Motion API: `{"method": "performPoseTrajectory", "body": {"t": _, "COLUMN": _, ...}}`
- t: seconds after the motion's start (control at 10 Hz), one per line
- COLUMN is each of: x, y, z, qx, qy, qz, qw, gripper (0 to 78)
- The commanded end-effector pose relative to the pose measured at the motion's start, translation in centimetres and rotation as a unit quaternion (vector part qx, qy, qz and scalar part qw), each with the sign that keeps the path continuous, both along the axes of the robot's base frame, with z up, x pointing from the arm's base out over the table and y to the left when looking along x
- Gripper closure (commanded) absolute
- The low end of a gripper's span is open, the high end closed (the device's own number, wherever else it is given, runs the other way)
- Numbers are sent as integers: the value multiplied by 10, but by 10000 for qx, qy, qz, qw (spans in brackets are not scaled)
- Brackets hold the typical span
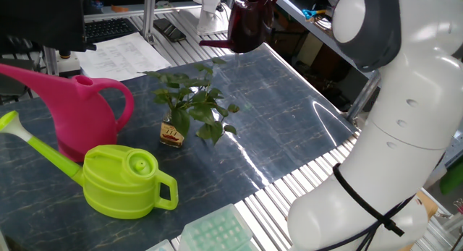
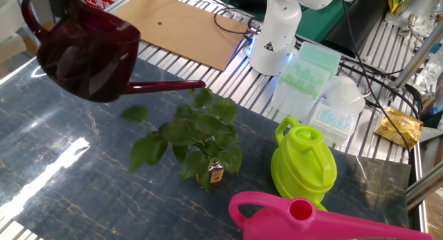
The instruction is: Water the plant
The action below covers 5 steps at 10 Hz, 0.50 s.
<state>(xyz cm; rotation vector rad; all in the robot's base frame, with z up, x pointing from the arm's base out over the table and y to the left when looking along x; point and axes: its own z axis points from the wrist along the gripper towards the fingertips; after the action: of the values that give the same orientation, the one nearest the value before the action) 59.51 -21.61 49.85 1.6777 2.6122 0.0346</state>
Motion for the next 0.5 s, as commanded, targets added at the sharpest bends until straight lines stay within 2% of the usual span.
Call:
{"method": "performPoseTrajectory", "body": {"t": 0.1, "x": -6, "y": 11, "z": 10, "qx": -208, "qy": -70, "qz": -157, "qw": 9996, "gripper": 763}}
{"method": "performPoseTrajectory", "body": {"t": 0.3, "x": -10, "y": 18, "z": 15, "qx": -307, "qy": -90, "qz": -205, "qw": 9993, "gripper": 763}}
{"method": "performPoseTrajectory", "body": {"t": 0.4, "x": -12, "y": 20, "z": 17, "qx": -504, "qy": -101, "qz": -220, "qw": 9984, "gripper": 763}}
{"method": "performPoseTrajectory", "body": {"t": 0.5, "x": -13, "y": 22, "z": 18, "qx": -632, "qy": -147, "qz": -215, "qw": 9977, "gripper": 763}}
